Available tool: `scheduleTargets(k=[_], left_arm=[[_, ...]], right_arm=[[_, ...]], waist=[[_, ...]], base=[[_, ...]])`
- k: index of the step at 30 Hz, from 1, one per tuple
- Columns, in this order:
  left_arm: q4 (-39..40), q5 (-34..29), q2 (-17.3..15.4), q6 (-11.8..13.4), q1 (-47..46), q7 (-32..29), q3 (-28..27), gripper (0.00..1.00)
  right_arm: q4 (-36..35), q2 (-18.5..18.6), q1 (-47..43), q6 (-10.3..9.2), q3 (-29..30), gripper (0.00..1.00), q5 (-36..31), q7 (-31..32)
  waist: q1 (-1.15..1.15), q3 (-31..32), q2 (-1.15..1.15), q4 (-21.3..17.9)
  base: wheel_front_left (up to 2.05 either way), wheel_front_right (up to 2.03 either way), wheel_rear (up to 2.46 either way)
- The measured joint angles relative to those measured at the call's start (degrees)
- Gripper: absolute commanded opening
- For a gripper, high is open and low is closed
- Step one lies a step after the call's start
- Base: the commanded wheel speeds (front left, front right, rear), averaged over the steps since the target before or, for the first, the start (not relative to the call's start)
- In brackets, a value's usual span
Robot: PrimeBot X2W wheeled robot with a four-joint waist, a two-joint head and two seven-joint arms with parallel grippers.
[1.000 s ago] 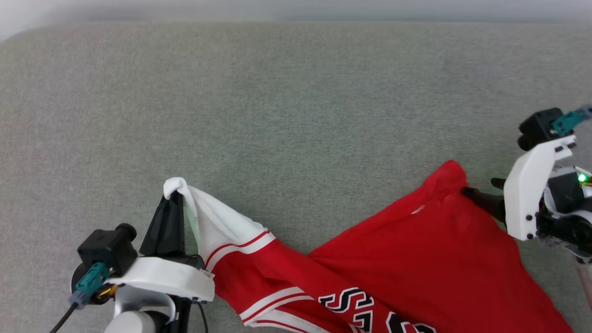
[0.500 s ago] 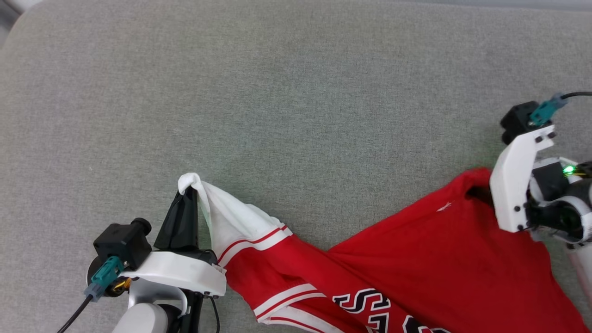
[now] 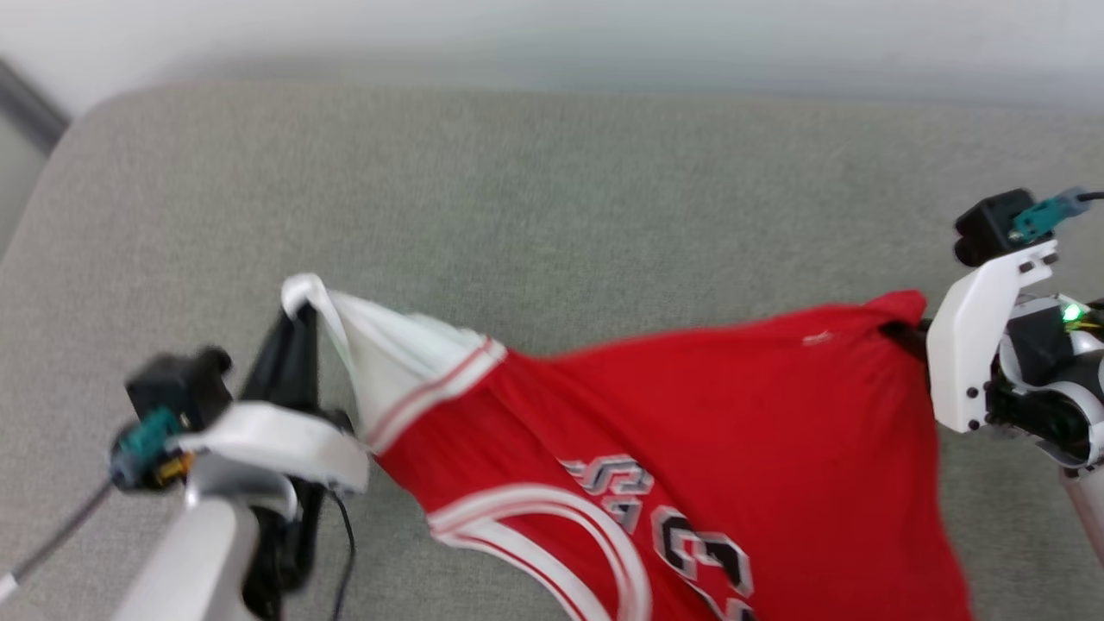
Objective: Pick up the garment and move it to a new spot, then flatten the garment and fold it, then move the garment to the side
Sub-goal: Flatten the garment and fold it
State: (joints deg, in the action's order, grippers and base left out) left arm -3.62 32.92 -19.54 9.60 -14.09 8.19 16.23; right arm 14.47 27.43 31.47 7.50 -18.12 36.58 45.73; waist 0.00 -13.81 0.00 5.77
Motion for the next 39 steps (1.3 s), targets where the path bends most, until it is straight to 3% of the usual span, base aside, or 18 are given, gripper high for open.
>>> scheduleTargets(k=[2,10,17,26,39], left_arm=[[-0.9,0.0,-0.3,-0.2,-1.7,0.0,-0.3,0.0],[-15.2,-0.4,-0.2,-5.5,-20.6,-0.9,0.5,0.0],[-27.0,-1.4,0.3,-8.8,-36.4,0.3,1.1,0.0],[-34.5,-4.6,0.1,-10.0,-55.9,3.3,1.4,0.0],[-34.0,-8.6,-3.3,-9.0,-77.3,3.5,1.5,0.0]], right_arm=[[0.4,0.0,0.0,-0.01,0.4,0.0,-0.4,-0.9],[4.5,-1.5,2.8,0.0,5.3,0.0,-3.4,-7.7],[6.2,-2.7,11.8,0.0,7.9,0.0,-5.9,-11.5],[7.7,-2.5,25.6,0.01,9.8,0.0,-8.7,-18.1],[9.9,-0.5,44.4,0.02,9.2,0.0,-10.2,-29.4]], waist=[[0.0,0.9,0.0,-0.2],[0.0,7.4,0.0,-2.8],[0.0,7.3,0.0,-5.3],[0.0,1.5,0.0,-6.7],[0.0,-13.5,0.0,-8.7]], base=[[0.0,0.0,0.0],[0.0,0.0,0.0],[0.0,0.0,0.0],[0.0,0.0,0.0],[0.0,0.0,0.0]])
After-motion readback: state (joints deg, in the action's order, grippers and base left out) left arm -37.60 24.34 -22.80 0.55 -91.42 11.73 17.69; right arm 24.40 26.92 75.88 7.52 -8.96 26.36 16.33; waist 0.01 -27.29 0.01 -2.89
